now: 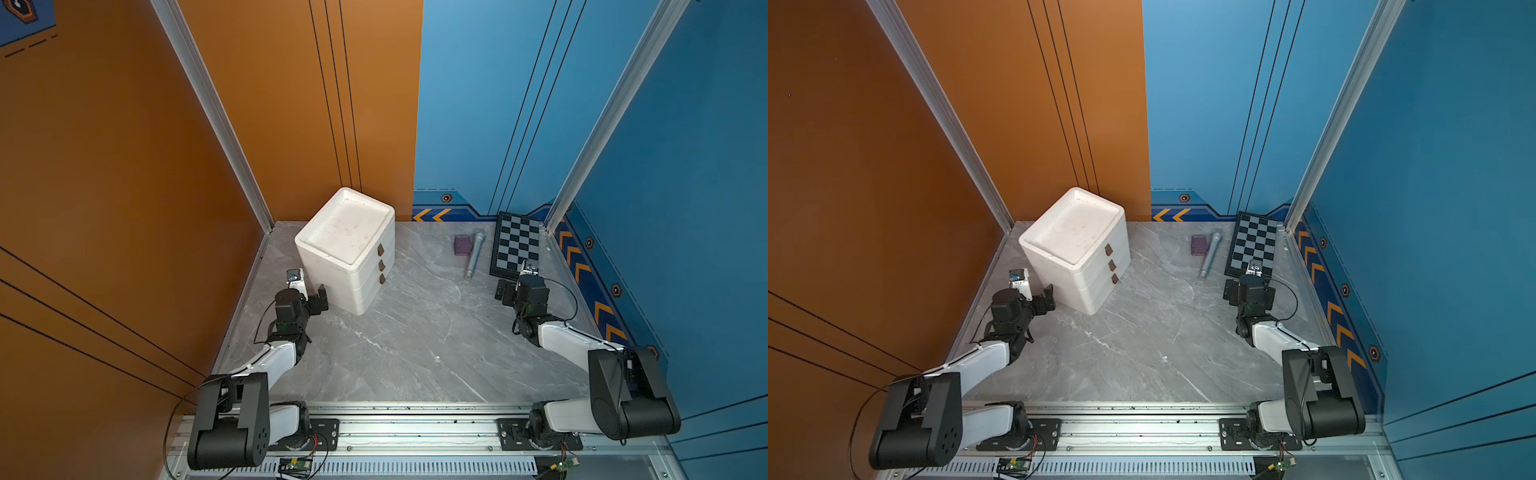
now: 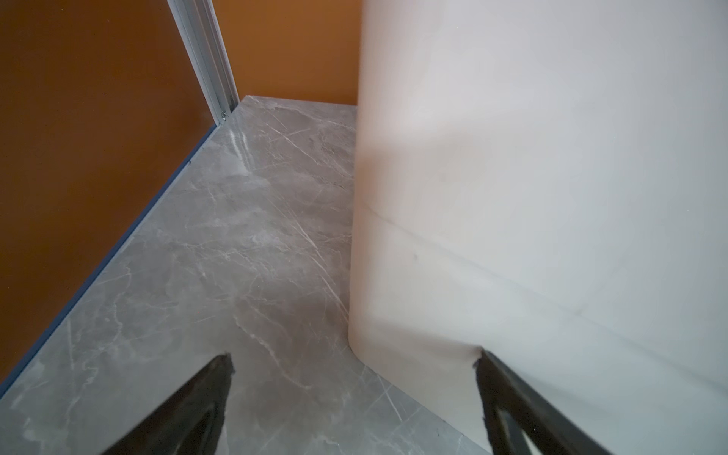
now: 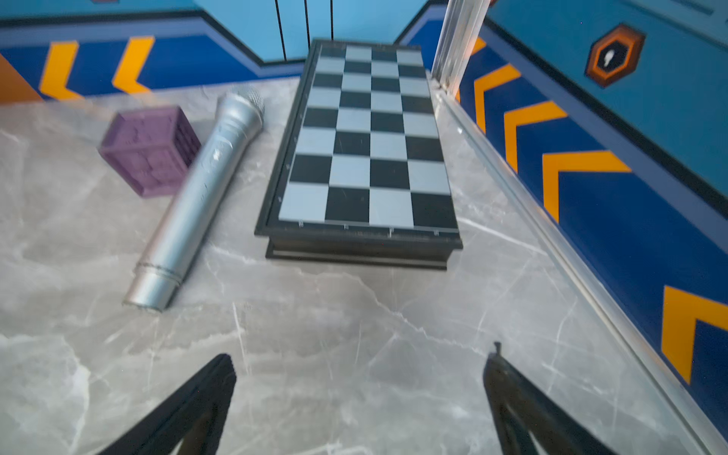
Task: Sort the rolls of trash bags by color and place them into the drawer
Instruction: Reset both arms
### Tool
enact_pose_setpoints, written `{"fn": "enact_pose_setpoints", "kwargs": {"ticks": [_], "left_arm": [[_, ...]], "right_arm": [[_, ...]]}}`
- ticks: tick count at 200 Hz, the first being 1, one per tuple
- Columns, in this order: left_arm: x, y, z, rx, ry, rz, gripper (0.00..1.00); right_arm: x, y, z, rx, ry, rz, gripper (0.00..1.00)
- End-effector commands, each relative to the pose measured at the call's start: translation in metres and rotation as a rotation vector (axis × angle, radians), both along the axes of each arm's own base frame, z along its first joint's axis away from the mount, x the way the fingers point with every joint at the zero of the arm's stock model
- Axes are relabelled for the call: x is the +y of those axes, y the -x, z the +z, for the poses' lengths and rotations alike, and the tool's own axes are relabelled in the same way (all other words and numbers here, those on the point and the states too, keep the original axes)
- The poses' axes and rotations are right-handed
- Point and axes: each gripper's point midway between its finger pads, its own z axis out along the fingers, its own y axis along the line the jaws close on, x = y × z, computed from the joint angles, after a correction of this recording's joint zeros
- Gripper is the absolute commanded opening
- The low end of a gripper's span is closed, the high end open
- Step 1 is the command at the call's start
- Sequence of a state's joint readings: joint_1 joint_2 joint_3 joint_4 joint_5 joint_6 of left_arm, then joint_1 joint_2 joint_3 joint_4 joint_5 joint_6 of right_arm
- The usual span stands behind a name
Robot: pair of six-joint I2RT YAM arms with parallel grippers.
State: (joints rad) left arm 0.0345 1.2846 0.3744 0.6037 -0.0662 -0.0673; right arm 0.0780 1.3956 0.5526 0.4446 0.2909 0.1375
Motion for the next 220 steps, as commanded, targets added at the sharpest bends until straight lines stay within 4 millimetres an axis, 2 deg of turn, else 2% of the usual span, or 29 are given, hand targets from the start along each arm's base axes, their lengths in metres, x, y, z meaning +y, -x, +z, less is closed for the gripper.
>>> {"fn": "enact_pose_setpoints", "kwargs": {"ticks": [1, 48, 66, 87, 98, 112, 119, 129, 143, 197, 220], "left_arm": [[-0.005, -0.010, 0.003, -0.059, -0.058, 0.001, 0.98], [-0.013, -0.018, -0.017, -0.061, -0.097, -0.024, 0.98], [-0.018, -0.023, -0.025, -0.056, -0.122, -0.040, 0.98], [-0.021, -0.022, -0.025, -0.057, -0.124, -0.059, 0.98], [-0.020, -0.021, -0.024, -0.058, -0.122, -0.053, 0.98], [-0.017, -0.021, -0.024, -0.057, -0.123, -0.035, 0.98], [-0.014, -0.022, -0.024, -0.056, -0.126, -0.016, 0.98], [-0.011, -0.023, -0.024, -0.056, -0.127, 0.001, 0.98], [-0.012, -0.022, -0.024, -0.057, -0.132, 0.005, 0.98], [-0.015, -0.023, -0.023, -0.055, -0.147, -0.003, 0.98], [-0.015, -0.024, -0.024, -0.054, -0.147, -0.004, 0.98]], "right_arm": [[-0.005, -0.017, 0.034, -0.150, 0.002, 0.006, 1.00], [-0.013, 0.010, 0.030, -0.161, -0.006, -0.004, 1.00], [-0.012, 0.016, 0.013, -0.124, -0.007, 0.010, 1.00], [-0.013, 0.025, -0.001, -0.184, -0.010, 0.007, 1.00], [-0.012, 0.023, -0.006, -0.190, -0.007, 0.012, 1.00], [-0.012, 0.016, -0.023, -0.173, -0.010, 0.014, 1.00], [-0.011, 0.011, -0.022, -0.204, 0.001, 0.017, 1.00], [-0.009, 0.013, -0.029, -0.119, 0.002, 0.024, 1.00], [-0.007, 0.009, -0.024, -0.174, 0.011, 0.031, 1.00], [0.011, 0.009, -0.025, -0.155, 0.037, 0.116, 1.00], [0.012, 0.009, -0.026, -0.143, 0.044, 0.117, 1.00]]}}
